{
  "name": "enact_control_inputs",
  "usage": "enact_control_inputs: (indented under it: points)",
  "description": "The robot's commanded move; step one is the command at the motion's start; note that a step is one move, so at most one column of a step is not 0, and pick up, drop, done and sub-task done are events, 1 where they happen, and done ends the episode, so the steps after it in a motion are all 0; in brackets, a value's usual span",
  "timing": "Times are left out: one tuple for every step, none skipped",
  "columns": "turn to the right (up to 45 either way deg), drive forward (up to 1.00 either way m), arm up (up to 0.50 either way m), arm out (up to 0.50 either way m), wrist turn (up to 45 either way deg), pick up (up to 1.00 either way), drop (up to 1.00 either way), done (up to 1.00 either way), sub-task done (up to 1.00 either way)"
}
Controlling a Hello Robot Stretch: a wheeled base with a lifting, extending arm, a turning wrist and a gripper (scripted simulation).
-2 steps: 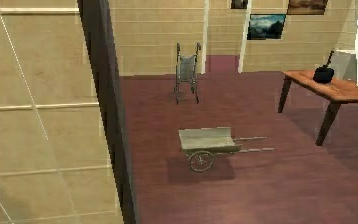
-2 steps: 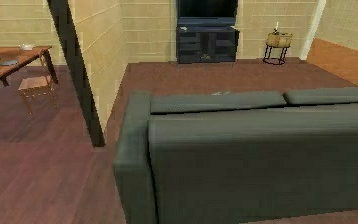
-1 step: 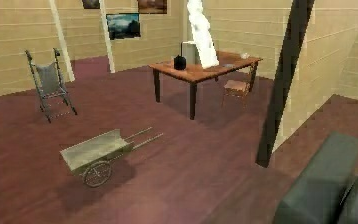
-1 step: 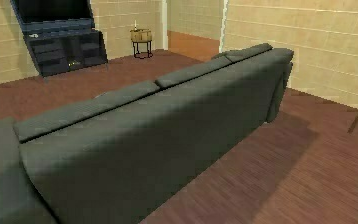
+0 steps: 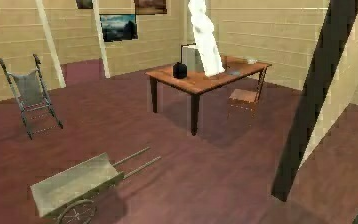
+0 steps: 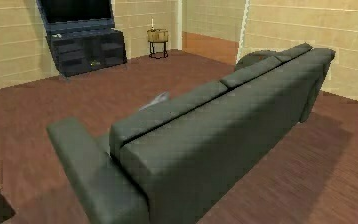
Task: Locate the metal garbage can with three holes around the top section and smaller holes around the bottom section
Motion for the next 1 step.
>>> enact_control_inputs:
  points:
    - [-45.0, 0.00, 0.00, 0.00, 0.0, 0.00, 0.00, 0.00, 0.00]
